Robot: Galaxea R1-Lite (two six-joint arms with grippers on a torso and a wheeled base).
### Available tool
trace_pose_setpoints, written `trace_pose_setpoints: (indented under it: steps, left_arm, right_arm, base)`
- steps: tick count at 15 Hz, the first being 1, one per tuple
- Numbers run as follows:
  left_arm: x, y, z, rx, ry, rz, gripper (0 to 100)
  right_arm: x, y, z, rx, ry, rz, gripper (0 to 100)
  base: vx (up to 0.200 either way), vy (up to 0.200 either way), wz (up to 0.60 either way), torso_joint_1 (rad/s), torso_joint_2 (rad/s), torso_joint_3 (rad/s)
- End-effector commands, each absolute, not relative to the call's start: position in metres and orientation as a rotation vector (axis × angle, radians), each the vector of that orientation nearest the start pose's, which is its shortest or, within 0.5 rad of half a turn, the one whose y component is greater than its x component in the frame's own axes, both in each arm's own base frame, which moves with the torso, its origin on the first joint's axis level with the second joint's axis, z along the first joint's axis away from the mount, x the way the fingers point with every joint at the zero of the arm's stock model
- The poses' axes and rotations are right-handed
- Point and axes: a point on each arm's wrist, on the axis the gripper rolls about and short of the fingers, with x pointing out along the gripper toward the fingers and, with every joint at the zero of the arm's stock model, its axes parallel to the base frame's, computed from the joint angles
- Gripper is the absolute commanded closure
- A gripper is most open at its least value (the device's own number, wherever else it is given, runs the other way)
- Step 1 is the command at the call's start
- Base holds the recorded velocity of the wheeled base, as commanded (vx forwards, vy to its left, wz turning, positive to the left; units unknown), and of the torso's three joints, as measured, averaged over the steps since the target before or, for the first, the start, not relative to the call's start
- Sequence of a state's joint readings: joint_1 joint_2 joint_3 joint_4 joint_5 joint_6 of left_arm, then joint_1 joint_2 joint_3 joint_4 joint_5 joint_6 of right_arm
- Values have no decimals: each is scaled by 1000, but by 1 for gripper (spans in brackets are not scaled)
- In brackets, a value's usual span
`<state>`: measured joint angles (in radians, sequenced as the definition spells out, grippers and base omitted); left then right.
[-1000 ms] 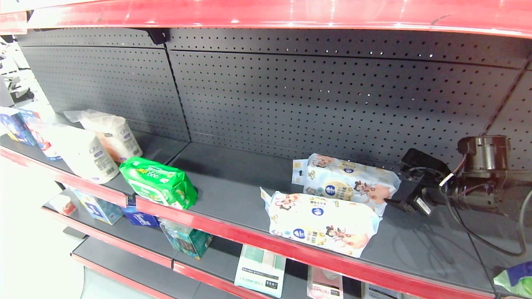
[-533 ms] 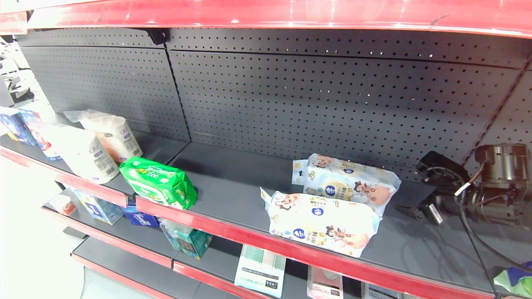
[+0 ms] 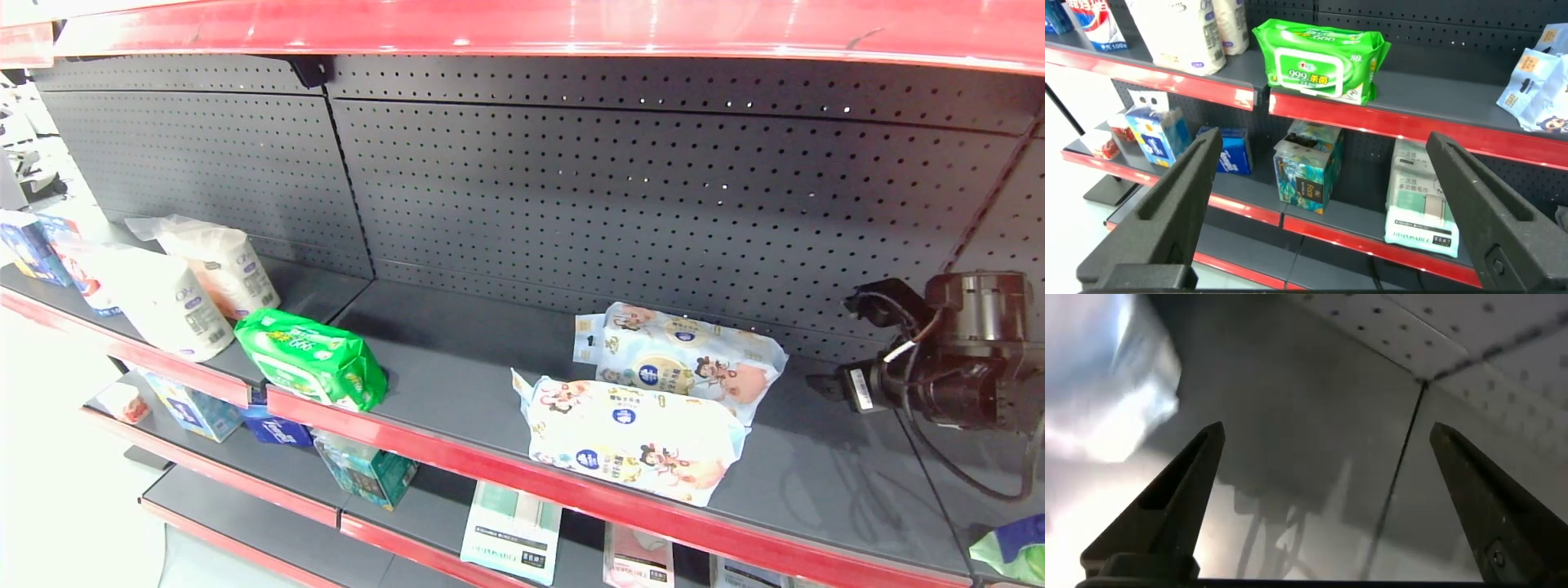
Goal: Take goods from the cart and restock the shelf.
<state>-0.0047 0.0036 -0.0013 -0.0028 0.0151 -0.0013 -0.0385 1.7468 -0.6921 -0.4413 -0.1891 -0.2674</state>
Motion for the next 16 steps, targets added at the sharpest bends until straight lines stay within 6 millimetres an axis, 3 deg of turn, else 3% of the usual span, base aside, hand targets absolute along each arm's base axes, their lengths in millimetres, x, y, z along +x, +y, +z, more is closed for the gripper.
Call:
trace_pose_setpoints:
  steps: [1, 16]
  left_arm:
    - [-23, 0, 76, -2, -2, 11, 0]
    - [-23, 0, 76, -2, -2, 11, 0]
  right_arm:
    - [295, -3, 115, -289, 654, -129, 0]
    - [312, 25, 121, -285, 602, -67, 0]
  base:
    - [0, 0, 0, 0, 0, 0]
    - [0, 0, 0, 0, 0, 0]
